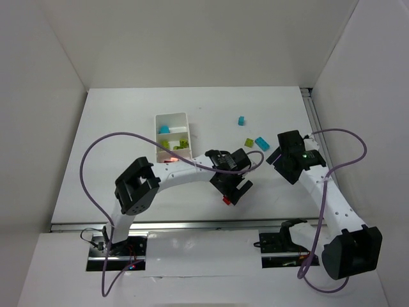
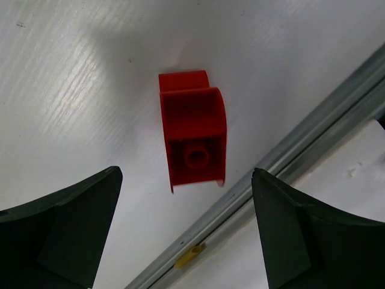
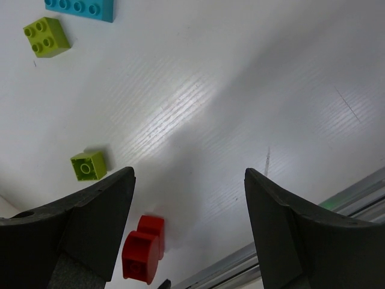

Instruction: Sort the legos into containers by color

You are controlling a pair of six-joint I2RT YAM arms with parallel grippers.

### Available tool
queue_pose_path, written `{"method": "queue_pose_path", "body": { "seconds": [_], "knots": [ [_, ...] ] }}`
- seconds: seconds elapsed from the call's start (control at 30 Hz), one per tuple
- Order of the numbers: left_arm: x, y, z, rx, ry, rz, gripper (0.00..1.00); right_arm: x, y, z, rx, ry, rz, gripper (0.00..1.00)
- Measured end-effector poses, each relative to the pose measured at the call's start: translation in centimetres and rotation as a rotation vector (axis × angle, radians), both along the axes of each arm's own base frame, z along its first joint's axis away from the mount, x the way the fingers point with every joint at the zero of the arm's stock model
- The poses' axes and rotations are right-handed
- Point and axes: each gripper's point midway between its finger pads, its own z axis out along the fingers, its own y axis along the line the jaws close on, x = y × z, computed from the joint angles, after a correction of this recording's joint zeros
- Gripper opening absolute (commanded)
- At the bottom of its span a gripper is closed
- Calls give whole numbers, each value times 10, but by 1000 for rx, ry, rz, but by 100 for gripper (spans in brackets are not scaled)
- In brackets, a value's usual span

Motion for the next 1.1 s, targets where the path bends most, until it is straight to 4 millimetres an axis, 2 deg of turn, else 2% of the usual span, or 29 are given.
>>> {"method": "queue_pose_path", "body": {
  "seconds": [0.1, 0.23, 0.27, 0.37, 0.4, 0.5, 0.53, 0.63, 0.7, 0.77, 0.9, 0.97, 1.03, 1.1],
  "knots": [
    [3, 0, -15, 26, 2, 8, 91, 0, -2, 0, 3, 5, 5, 81],
    [7, -3, -17, 25, -18, 18, 77, -1, -4, 0, 5, 6, 5, 81],
    [9, -4, -16, 22, -26, 18, 69, -1, -4, 1, 6, 5, 7, 81],
    [12, -5, -16, 19, -41, 25, 56, 0, -3, 2, 9, -1, 17, 81],
    [12, -5, -16, 20, -45, 27, 47, 0, -3, 1, 12, -3, 20, 81],
    [16, -4, -14, 23, -64, 31, 32, 1, -1, 0, 18, -4, 31, 81],
    [16, -4, -13, 22, -69, 32, 21, 1, 0, 0, 22, -4, 36, 81],
    [21, 1, -3, 12, -72, 46, 0, 6, 7, 1, 43, -17, 80, 81],
    [28, 8, 12, -17, -69, 67, 0, 12, 15, 1, 63, -26, 127, 81],
    [43, 22, 35, -61, -69, 113, 0, 18, 25, 1, 94, -42, 186, 81],
    [88, 62, 101, -232, -90, 238, 0, 35, 53, 10, 182, -117, 336, 83],
    [105, 84, 129, -316, -95, 284, 0, 43, 67, 19, 223, -169, 421, 84],
    [112, 97, 148, -382, -90, 296, 0, 49, 82, 30, 266, -230, 511, 85],
    [113, 100, 160, -447, -63, 268, 0, 54, 100, 44, 308, -296, 619, 87]
  ]
}}
